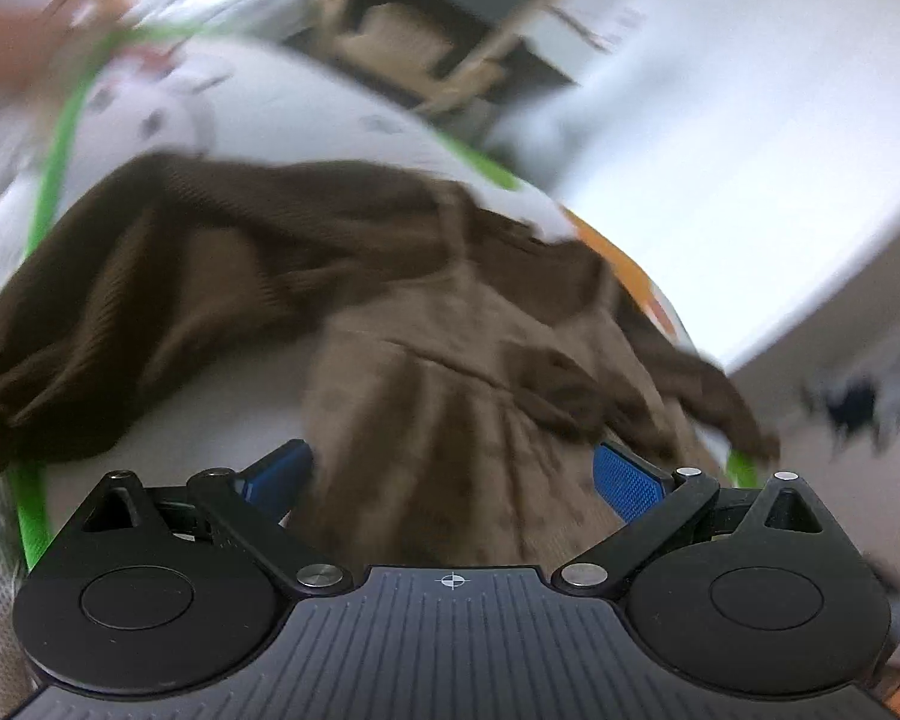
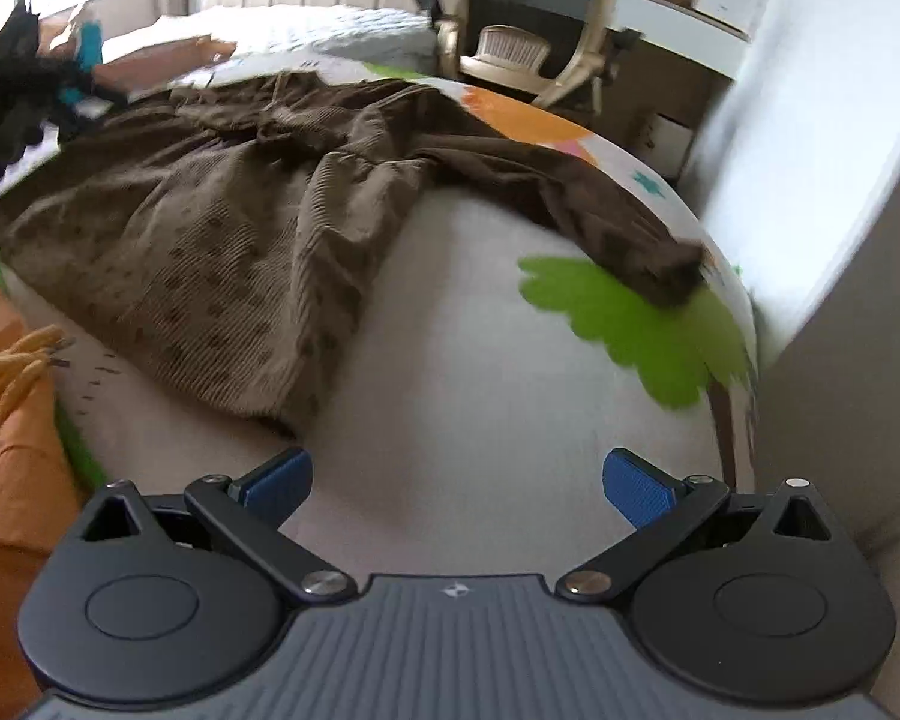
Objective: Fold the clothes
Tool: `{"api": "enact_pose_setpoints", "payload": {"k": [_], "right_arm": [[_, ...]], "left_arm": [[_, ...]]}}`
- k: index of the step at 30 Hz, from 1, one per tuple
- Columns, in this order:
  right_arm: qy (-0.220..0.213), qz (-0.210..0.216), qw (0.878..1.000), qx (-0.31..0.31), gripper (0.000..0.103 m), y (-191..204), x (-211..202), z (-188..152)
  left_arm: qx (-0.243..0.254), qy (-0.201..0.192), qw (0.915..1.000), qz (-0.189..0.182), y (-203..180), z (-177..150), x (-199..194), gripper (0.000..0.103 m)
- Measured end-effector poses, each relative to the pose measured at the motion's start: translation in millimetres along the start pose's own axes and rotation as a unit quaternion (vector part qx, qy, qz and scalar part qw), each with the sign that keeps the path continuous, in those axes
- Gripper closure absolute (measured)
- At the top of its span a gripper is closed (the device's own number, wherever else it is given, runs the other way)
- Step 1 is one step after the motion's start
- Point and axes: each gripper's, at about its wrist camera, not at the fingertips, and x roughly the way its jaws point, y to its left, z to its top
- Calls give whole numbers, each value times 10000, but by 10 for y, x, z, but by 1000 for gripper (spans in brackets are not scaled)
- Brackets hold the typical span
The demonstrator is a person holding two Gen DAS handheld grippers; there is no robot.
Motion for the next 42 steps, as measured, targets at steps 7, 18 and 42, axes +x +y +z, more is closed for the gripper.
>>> {"api": "enact_pose_setpoints", "payload": {"k": [7,18,42], "right_arm": [[-1127,321,9922,426,0,-46,78,610],[-1071,1540,9751,1181,0,434,1767,2312],[-843,1377,9760,1464,0,615,2314,1876]], "left_arm": [[252,251,9986,393,-161,-262,20,1],[-2820,-1148,9509,548,938,150,-177,3],[-2762,-1393,9276,2093,1479,126,-597,19]]}}
